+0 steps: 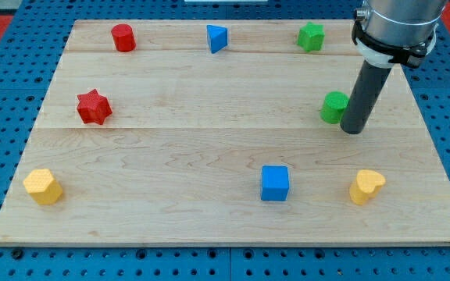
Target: Push green circle into red star
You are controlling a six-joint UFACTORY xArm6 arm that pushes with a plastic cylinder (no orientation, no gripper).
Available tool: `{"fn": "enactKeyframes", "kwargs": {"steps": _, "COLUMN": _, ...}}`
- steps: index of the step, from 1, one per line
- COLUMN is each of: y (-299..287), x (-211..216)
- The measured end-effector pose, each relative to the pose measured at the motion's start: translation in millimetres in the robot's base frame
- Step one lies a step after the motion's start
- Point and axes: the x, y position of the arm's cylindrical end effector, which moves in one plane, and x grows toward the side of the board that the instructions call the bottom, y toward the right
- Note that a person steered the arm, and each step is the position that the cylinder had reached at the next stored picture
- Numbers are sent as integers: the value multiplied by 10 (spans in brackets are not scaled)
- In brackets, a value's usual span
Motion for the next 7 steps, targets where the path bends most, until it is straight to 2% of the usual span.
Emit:
{"fn": "enactKeyframes", "kwargs": {"steps": 2, "y": 326, "x": 59}}
{"fn": "enactKeyframes", "kwargs": {"steps": 3, "y": 330, "x": -274}}
{"fn": "enactKeyframes", "kwargs": {"steps": 4, "y": -239, "x": -628}}
{"fn": "enactKeyframes", "kwargs": {"steps": 5, "y": -1075, "x": -630}}
{"fn": "enactKeyframes", "kwargs": {"steps": 6, "y": -202, "x": -469}}
{"fn": "enactKeyframes", "kwargs": {"steps": 7, "y": -614, "x": -349}}
